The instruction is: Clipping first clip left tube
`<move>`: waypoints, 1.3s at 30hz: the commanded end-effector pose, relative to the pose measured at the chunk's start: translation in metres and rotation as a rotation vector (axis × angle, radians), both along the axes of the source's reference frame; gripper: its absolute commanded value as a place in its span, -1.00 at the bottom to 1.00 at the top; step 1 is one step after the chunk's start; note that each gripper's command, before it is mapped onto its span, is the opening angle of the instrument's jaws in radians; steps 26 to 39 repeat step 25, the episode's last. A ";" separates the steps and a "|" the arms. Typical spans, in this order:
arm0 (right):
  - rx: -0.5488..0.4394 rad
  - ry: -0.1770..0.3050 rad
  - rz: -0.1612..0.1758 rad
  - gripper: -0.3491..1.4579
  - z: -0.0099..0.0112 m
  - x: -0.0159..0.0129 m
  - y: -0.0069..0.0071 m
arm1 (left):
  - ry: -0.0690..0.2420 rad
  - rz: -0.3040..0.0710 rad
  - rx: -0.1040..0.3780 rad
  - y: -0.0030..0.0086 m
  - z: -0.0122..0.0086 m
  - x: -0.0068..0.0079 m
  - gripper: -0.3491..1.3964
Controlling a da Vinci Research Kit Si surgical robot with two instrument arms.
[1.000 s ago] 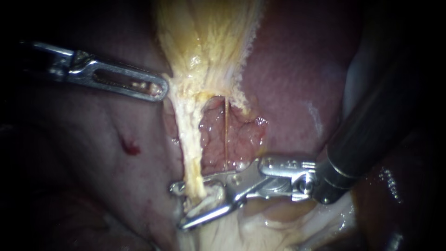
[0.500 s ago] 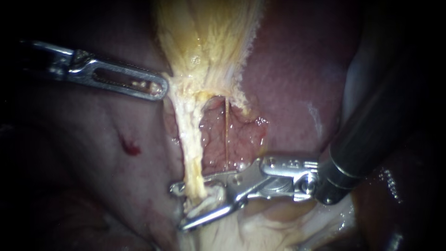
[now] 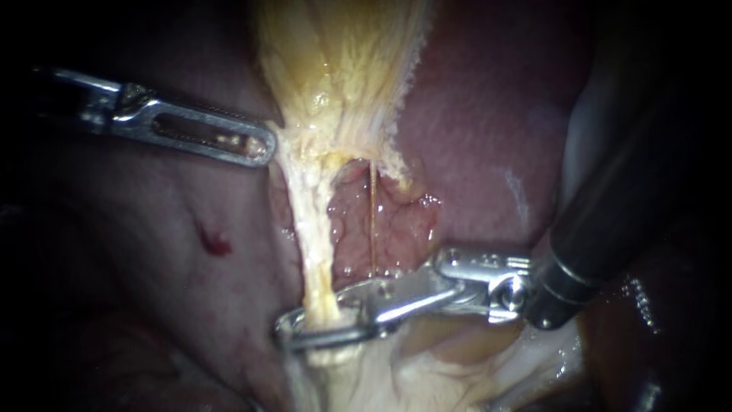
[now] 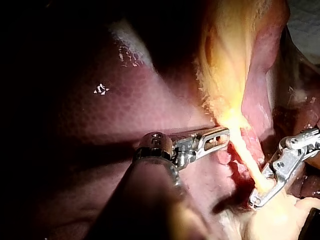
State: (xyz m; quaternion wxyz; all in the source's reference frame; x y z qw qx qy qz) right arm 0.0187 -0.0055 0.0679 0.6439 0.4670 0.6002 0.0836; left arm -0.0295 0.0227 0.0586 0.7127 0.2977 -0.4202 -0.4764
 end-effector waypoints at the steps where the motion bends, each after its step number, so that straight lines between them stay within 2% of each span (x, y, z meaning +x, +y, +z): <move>1: 0.009 -0.003 -0.003 -1.00 -0.0001 0.0000 0.0001 | 0.000 0.000 0.000 0.0000 0.0000 0.0000 -1.00; 7: 0.005 -0.026 -0.019 -1.00 0.0004 -0.0002 -0.0002 | 0.000 0.000 0.000 0.0000 0.0000 0.0000 -1.00; 39: 0.006 -0.021 -0.027 -1.00 0.0002 -0.0005 -0.0001 | 0.000 0.000 0.000 0.0000 0.0000 0.0000 -1.00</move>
